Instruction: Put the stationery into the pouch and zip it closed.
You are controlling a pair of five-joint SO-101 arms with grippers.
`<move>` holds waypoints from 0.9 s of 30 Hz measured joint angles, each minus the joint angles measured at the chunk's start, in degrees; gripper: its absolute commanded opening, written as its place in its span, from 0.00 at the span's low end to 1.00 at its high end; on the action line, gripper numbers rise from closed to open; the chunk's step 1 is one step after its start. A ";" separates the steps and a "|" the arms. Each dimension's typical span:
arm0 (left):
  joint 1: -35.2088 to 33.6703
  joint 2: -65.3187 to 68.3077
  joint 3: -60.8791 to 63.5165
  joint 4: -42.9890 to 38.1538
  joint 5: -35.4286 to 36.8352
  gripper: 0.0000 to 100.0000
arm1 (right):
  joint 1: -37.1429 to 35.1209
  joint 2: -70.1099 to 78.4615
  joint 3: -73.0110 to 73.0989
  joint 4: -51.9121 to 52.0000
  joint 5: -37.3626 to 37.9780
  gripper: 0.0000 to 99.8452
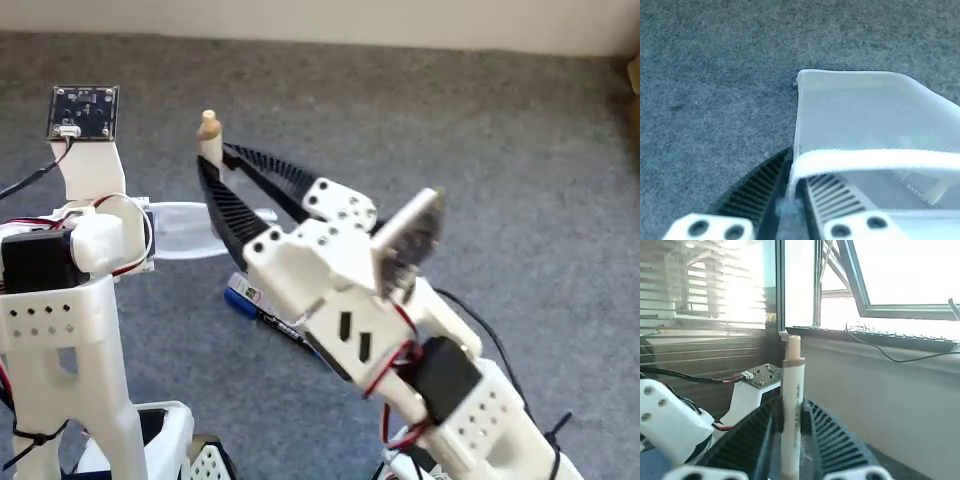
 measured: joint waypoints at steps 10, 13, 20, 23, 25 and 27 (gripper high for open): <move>0.00 0.00 0.00 0.00 0.00 0.01 | -0.09 6.33 8.97 -15.47 2.37 0.00; 0.00 0.00 0.00 0.00 0.00 0.01 | -0.18 6.33 15.38 -21.54 5.80 0.00; 0.00 0.00 0.00 0.00 0.00 0.01 | -0.26 6.24 24.62 -27.25 6.77 0.00; 0.00 0.09 0.00 0.00 0.00 0.01 | -0.26 6.24 25.49 -27.34 6.77 0.02; 0.00 0.09 0.00 0.00 0.00 0.01 | -0.26 6.24 25.49 -25.23 7.12 0.08; 0.00 0.09 0.00 0.00 0.00 0.01 | -0.26 6.24 25.58 -21.80 7.12 0.15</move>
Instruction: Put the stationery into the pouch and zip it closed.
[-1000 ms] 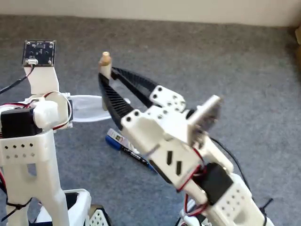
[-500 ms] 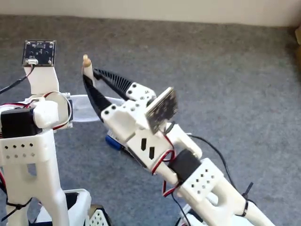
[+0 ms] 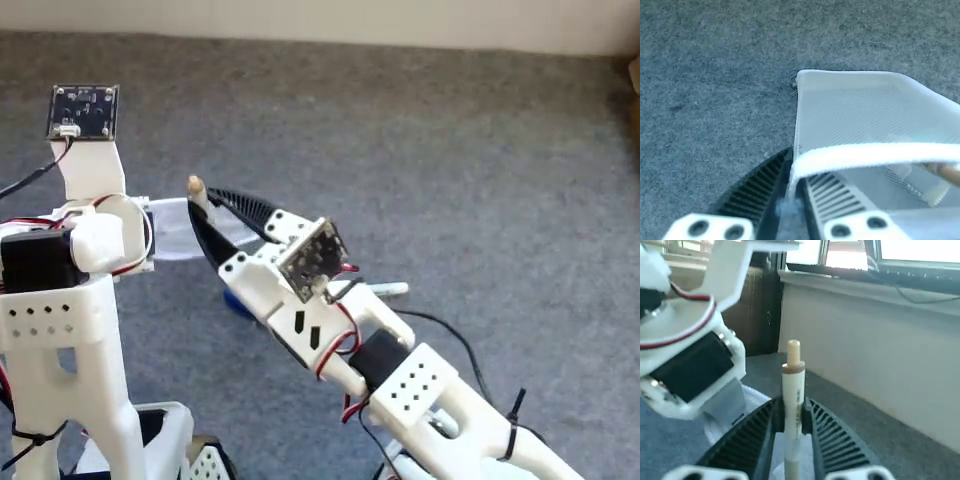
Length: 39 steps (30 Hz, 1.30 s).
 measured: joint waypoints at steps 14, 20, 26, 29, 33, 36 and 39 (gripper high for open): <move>0.70 0.00 0.00 0.00 0.00 0.01 | -0.09 -1.76 -3.25 12.31 0.18 0.15; 0.44 0.18 0.00 0.00 0.00 0.01 | 0.70 -5.98 -15.56 31.21 -4.31 0.15; -2.55 0.26 0.00 0.00 0.00 0.01 | 4.40 -6.95 -28.40 52.75 -8.00 0.15; -5.36 0.44 0.00 0.35 0.09 0.01 | 6.95 -6.95 -30.95 60.31 -8.35 0.15; -8.44 0.62 0.00 1.76 0.09 0.01 | 10.64 -6.86 -31.12 67.60 -9.67 0.15; -10.46 0.70 0.00 1.85 0.09 0.01 | 14.24 -4.57 -29.80 70.07 -14.33 0.15; -11.43 0.79 0.00 1.85 0.09 0.01 | 17.85 1.49 -28.84 71.47 -20.04 0.15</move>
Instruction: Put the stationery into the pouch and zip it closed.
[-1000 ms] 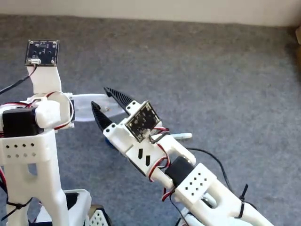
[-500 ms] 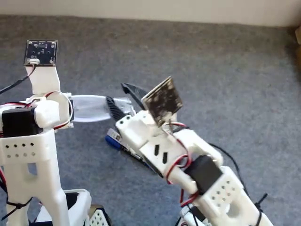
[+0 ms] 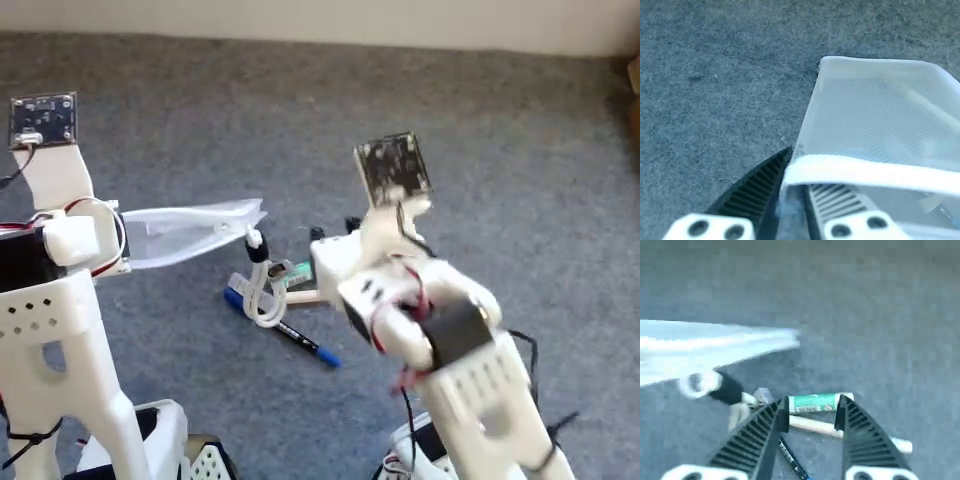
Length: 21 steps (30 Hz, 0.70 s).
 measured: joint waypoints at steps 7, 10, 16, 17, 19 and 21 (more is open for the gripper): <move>-0.44 0.00 0.00 0.00 0.00 0.01 | 8.35 12.31 0.00 0.18 -15.21 0.15; -0.44 0.00 0.00 0.00 0.00 0.01 | 11.43 16.62 0.00 0.18 -20.04 0.15; -0.44 0.00 0.00 0.00 0.00 0.01 | 14.33 26.46 0.00 0.18 -25.85 0.15; -0.44 0.00 0.00 0.00 0.00 0.01 | 14.33 27.69 0.00 0.18 -26.73 0.15; -0.44 0.00 0.00 0.00 0.00 0.01 | 14.24 29.89 0.00 0.18 -28.57 0.15; -0.44 0.00 0.00 0.00 0.00 0.01 | 14.24 32.18 0.00 0.18 -30.15 0.15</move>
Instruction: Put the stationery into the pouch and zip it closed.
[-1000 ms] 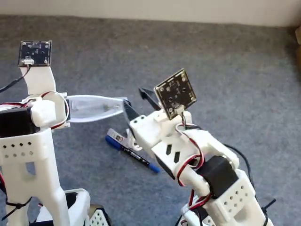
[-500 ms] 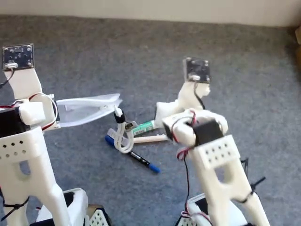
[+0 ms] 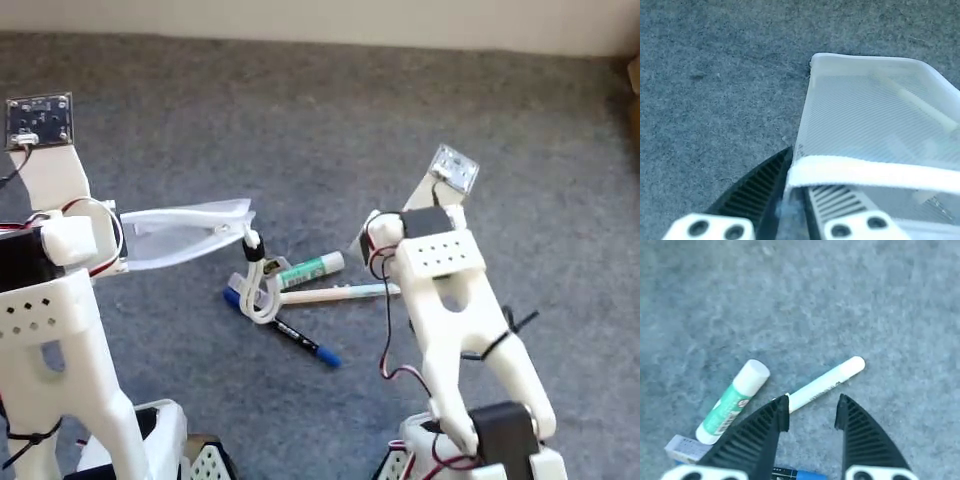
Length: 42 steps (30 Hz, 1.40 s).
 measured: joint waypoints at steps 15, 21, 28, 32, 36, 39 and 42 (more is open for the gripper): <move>0.00 -0.09 0.70 0.00 0.00 0.01 | 2.64 16.44 0.00 -2.73 -3.16 0.15; 0.00 -0.53 1.32 0.00 0.00 0.01 | 3.08 17.32 -0.18 -5.63 -3.52 0.15; 0.00 -0.53 1.32 0.00 0.00 0.01 | 3.08 17.49 -1.41 -5.80 -3.52 0.15; 0.00 -0.53 1.32 0.00 0.00 0.01 | 3.16 19.52 -2.55 -7.12 -3.52 0.15; 0.00 -0.44 1.32 0.00 0.00 0.01 | 3.34 23.47 -3.25 -10.20 -3.52 0.15; 0.00 -0.44 1.32 0.00 0.00 0.01 | 3.08 24.09 -3.16 -10.64 -3.52 0.15; 0.00 -0.44 1.32 0.00 0.00 0.01 | 3.16 24.26 -3.25 -10.64 -3.52 0.09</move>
